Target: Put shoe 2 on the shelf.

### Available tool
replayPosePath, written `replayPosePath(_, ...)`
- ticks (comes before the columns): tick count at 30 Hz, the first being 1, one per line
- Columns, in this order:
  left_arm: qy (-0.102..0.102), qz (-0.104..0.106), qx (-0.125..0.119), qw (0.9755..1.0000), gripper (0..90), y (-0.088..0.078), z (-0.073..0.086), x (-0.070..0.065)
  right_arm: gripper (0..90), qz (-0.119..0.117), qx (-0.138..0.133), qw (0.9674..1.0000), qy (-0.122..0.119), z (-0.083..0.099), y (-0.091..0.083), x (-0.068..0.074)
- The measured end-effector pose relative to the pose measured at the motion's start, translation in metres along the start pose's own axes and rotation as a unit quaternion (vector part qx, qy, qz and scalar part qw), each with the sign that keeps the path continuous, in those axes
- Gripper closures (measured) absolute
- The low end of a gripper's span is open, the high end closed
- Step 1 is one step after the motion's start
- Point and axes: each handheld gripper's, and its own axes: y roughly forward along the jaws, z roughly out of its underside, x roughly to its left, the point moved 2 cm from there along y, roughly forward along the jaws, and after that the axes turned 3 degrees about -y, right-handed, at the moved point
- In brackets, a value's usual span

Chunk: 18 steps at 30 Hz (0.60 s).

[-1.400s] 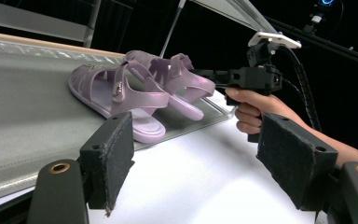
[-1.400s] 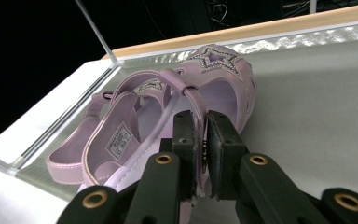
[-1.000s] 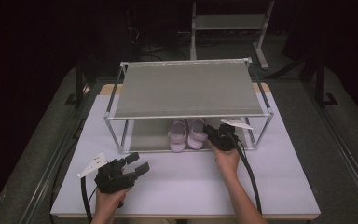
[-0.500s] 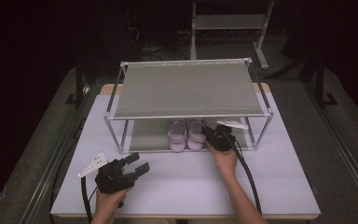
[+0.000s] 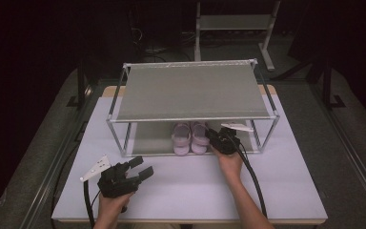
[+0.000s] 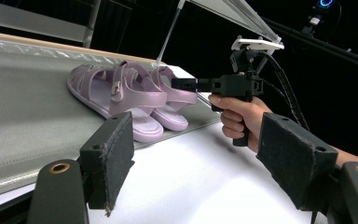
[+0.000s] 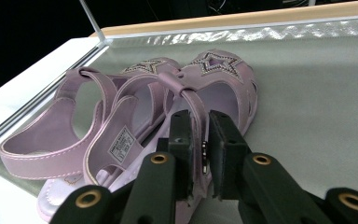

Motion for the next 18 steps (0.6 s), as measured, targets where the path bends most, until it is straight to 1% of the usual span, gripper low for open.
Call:
replayPosePath(6,-0.001,-0.002,-0.001,1.0000,26.9,-0.0003,0.0000,-0.0001,74.4,-0.009,-0.007,0.9999,0.009,-0.0002,-0.0009,0.0011)
replayPosePath(8,-0.001,-0.002,-0.002,1.0000,26.9,0.0001,0.0001,-0.0007,74.2,-0.011,-0.008,0.9998,0.015,-0.0005,-0.0016,0.0013)
replayPosePath(12,-0.002,-0.001,-0.003,1.0000,26.9,0.0019,0.0000,-0.0017,73.5,-0.015,-0.007,0.9997,0.018,-0.0010,-0.0028,0.0000)
replayPosePath(16,0.002,-0.002,0.002,1.0000,26.9,0.0039,0.0006,-0.0015,72.7,-0.026,-0.021,0.9991,0.027,-0.0040,-0.0074,-0.0013)
replayPosePath(18,0.000,-0.002,0.002,1.0000,26.9,0.0050,0.0011,-0.0018,72.6,-0.023,-0.021,0.9992,0.024,-0.0048,-0.0095,-0.0020)
